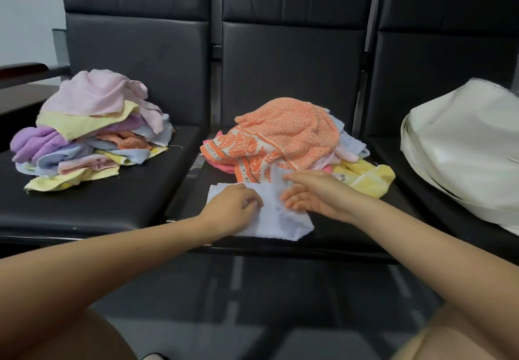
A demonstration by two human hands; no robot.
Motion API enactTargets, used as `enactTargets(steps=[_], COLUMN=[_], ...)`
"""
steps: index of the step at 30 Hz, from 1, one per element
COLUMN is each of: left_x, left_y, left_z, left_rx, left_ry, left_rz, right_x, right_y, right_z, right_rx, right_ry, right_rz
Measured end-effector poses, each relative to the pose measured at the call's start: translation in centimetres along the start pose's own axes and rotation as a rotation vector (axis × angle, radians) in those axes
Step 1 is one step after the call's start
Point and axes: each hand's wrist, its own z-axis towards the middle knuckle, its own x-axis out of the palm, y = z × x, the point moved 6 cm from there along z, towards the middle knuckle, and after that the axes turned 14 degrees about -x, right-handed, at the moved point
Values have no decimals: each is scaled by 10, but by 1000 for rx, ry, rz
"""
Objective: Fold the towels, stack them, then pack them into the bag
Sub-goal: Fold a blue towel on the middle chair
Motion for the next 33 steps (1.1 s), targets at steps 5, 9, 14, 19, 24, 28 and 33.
enactTargets(steps=[5, 9, 14, 19, 24, 28, 33], left_x=[1, 6, 18, 9, 20, 26, 0], left_y=[8, 9, 0, 2, 7, 11, 21], left_z=[10, 17, 24, 26, 14, 11, 17], left_rx=[-187, -240, -211, -224, 18, -17, -117], left_ry=[55, 112, 182, 131, 33, 52, -11], left_rz=[-214, -362, -448, -478, 257, 223, -99], right_x=[-11, -29, -22, -15, -6, -3, 5], right_y=[-1, -13, -30, -27, -32, -31, -10], right_z=[13, 16, 16, 14, 14, 19, 31], right_rx=[-33, 5, 43, -55, -71, -34, -90], right_ry=[-34, 0, 106, 61, 81, 110, -28], right_rz=[-352, -742, -936, -1085, -1208, -1209, -750])
